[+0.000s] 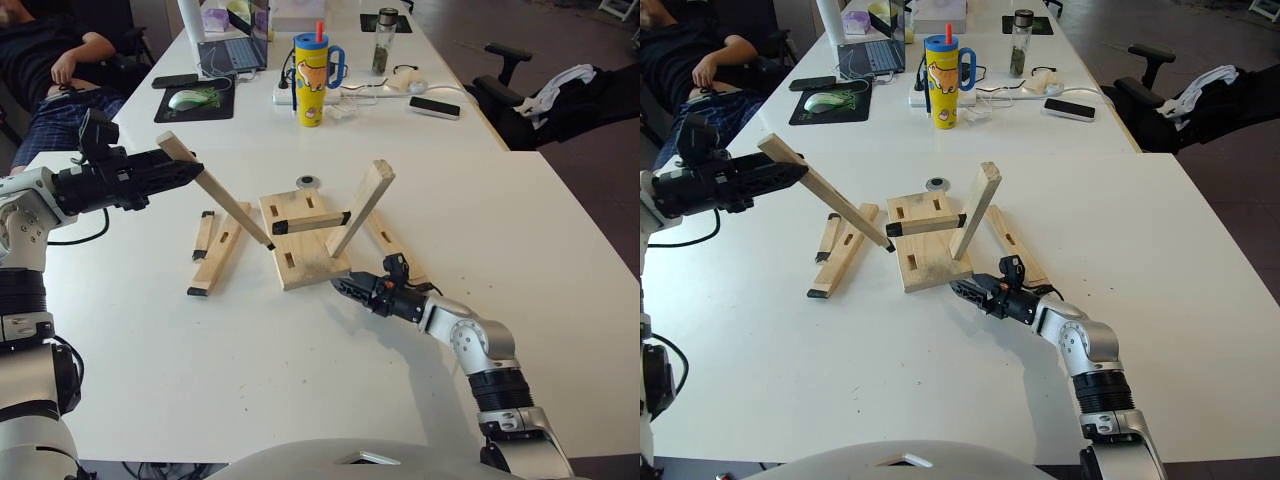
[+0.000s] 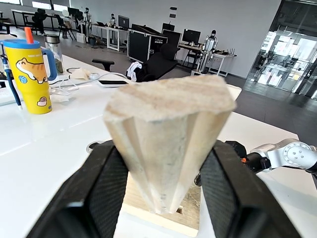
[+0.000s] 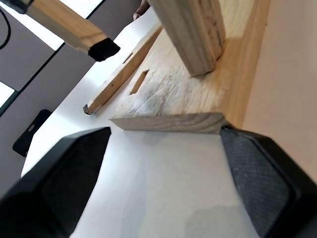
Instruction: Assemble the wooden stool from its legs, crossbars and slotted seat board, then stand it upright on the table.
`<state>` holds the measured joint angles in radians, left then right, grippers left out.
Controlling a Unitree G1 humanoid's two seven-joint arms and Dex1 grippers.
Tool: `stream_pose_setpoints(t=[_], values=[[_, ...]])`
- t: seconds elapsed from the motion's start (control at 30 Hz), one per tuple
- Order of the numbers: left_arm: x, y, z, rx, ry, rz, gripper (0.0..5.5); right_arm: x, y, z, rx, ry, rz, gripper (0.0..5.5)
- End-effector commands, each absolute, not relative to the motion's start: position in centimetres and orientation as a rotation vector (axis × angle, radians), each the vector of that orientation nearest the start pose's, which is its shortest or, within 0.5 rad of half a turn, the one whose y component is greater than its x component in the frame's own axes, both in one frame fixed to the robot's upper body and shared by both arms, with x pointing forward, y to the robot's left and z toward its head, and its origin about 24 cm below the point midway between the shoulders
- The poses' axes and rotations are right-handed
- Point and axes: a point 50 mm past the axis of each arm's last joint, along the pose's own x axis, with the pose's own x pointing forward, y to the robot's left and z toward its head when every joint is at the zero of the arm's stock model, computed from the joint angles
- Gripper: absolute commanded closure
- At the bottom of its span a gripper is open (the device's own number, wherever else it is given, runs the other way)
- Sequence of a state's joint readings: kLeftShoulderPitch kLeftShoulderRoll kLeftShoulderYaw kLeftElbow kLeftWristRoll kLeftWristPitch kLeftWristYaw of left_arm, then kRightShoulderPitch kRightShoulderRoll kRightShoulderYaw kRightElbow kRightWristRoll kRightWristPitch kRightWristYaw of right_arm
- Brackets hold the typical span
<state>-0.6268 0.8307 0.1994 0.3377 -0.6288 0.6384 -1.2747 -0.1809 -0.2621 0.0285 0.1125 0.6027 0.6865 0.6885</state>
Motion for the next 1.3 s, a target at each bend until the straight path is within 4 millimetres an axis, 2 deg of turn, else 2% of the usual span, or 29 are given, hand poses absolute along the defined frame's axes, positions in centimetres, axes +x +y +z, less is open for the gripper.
stream_pose_setpoints(t=[0.03,0.17,0.3,0.37,0.6,0.8,0.9,1.13,1.3], values=[[29.8,27.0,20.0,-0.074,0.111,-1.032,3.42,26.9,-13.8,3.6,0.510,0.459,0.802,1.40],[29.4,26.1,19.7,-0.108,0.103,-1.051,3.42,26.5,-14.2,4.2,0.545,0.425,0.813,1.40],[29.1,25.8,19.4,-0.150,0.074,-1.048,3.42,24.5,-13.5,6.2,0.708,0.333,0.962,1.40],[29.0,25.3,19.3,-0.137,0.074,-1.061,3.42,23.8,-13.4,6.6,0.731,0.316,0.991,1.40],[29.3,24.3,18.6,-0.122,0.099,-1.087,3.42,24.1,-12.8,6.4,0.741,0.318,0.956,1.40],[29.7,23.7,18.9,-0.099,0.103,-1.106,3.42,24.3,-12.5,6.5,0.742,0.313,0.955,2.28],[29.9,23.8,19.3,-0.078,0.101,-1.109,3.42,24.1,-12.5,6.3,0.746,0.323,0.956,2.31],[30.2,24.0,19.3,-0.046,0.105,-1.111,3.42,24.4,-12.2,5.1,0.635,0.345,0.891,2.32],[30.4,23.9,18.9,0.020,0.134,-1.114,3.42,24.5,-11.9,4.7,0.580,0.354,0.876,2.32]])
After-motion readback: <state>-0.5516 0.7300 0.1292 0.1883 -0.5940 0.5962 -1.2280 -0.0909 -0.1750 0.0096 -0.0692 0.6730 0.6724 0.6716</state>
